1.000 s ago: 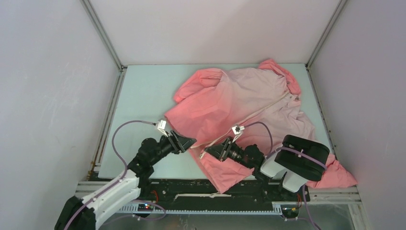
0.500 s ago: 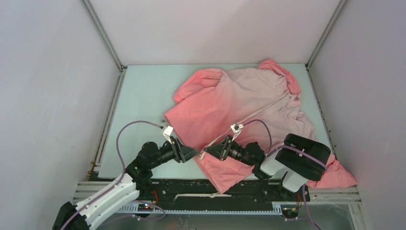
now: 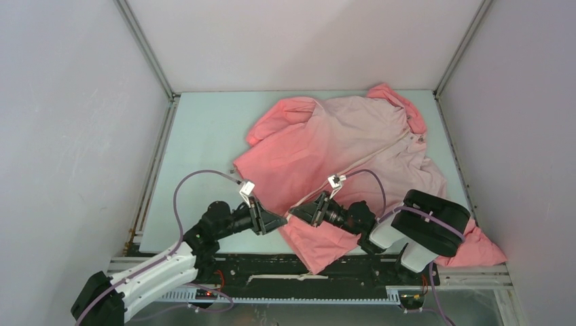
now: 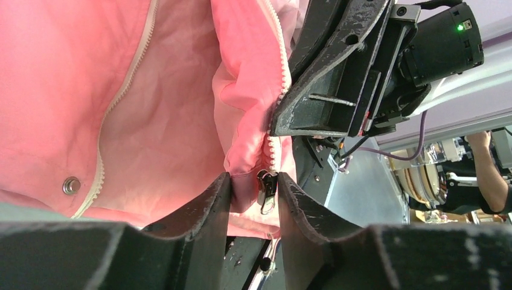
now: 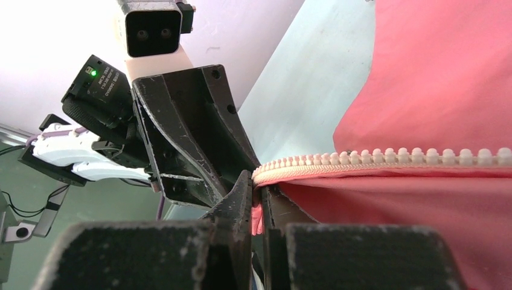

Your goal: Zip up the jacket

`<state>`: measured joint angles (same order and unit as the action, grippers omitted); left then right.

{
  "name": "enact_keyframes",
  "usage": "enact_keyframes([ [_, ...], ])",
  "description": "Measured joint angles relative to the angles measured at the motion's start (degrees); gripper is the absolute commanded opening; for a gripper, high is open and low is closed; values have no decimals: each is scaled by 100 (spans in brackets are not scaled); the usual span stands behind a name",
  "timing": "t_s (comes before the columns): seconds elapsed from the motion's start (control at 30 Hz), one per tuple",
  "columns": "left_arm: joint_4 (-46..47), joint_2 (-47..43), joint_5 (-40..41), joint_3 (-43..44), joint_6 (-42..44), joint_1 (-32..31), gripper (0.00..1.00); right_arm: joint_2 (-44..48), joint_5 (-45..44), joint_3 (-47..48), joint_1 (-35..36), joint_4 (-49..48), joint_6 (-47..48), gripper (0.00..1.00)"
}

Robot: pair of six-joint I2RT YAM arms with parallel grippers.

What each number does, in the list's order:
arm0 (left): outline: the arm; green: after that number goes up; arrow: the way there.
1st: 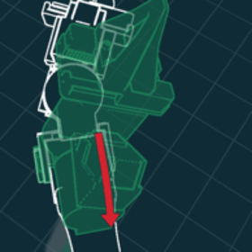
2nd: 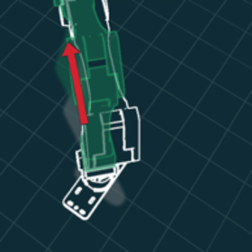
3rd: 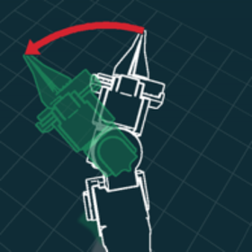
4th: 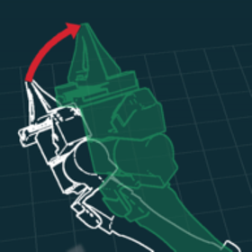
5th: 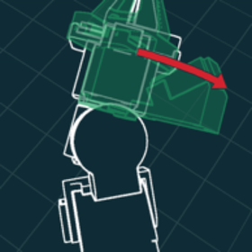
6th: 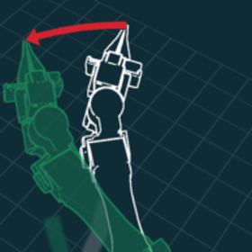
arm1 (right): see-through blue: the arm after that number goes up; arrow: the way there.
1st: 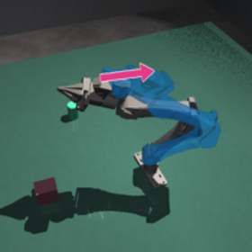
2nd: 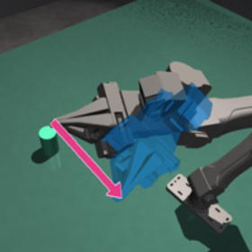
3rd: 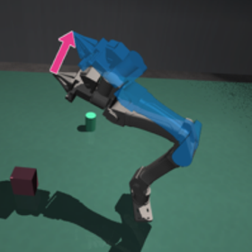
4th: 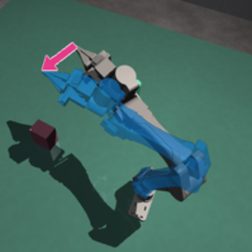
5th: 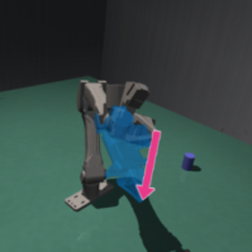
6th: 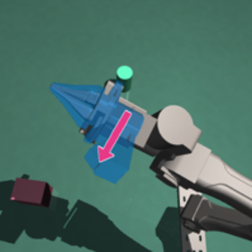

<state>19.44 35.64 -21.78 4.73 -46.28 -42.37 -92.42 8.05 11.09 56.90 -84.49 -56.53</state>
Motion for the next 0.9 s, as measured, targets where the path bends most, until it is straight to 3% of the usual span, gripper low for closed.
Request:
enact_keyframes([
  [0.13,13,50,17,24,37,-63,33,0,-103,0,48,0,-13,0],
  [0.27,15,103,48,87,94,-136,54,-2,-258,0,92,-2,-83,0],
  [0.43,-372,-243,264,216,157,-177,64,-74,-330,0,98,-4,-201,0],
  [0.5,-527,-422,369,271,175,-177,62,-85,-337,0,98,0,-223,0],
  [0.63,-820,-828,601,431,184,-177,46,-85,-334,0,98,-4,-258,0],
  [0.9,-787,-162,501,527,175,-177,45,-85,-330,0,81,-4,-304,0],
])
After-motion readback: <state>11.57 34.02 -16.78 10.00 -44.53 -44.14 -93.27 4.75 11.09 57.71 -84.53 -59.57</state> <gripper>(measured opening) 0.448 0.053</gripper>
